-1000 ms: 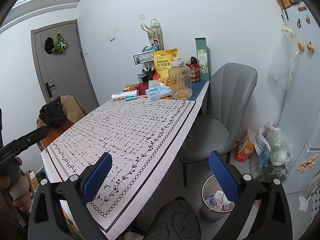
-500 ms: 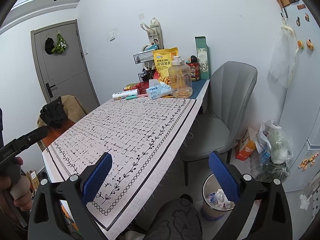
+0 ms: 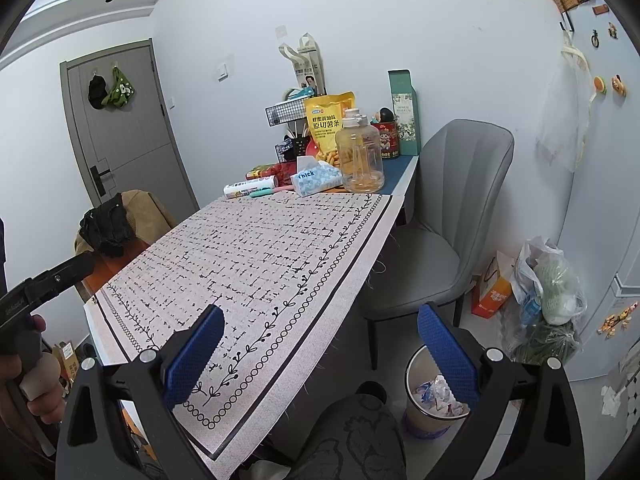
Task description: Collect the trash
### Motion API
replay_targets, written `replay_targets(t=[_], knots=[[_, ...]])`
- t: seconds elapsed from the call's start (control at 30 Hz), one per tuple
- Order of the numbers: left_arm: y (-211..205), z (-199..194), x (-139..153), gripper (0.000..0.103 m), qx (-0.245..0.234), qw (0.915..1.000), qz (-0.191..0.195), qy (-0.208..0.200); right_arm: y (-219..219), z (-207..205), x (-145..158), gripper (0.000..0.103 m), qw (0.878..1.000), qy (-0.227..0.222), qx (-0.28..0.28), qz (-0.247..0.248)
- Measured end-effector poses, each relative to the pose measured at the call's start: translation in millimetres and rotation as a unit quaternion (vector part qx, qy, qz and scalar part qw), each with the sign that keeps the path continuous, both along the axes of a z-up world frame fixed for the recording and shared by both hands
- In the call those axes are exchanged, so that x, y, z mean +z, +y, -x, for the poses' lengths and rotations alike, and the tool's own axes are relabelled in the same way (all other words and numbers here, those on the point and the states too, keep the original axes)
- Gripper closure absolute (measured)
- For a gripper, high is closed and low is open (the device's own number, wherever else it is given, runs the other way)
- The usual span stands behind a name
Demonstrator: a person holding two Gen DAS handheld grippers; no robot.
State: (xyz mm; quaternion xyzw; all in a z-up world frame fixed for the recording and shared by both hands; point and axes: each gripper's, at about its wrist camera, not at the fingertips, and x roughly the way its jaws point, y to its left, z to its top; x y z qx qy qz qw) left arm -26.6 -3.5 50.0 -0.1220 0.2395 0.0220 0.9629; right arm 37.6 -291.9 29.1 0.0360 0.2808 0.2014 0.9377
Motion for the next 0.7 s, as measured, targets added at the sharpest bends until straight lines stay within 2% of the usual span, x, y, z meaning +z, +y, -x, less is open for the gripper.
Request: replay_targets(t=[0.7], knots=[[-5.0,-12.3,-13.4,0.006,-0.015,0.9997,0.004,0.02,-3.1,-8.6,-14.6,0.008,1.0,0.018,-0.007,0.003]])
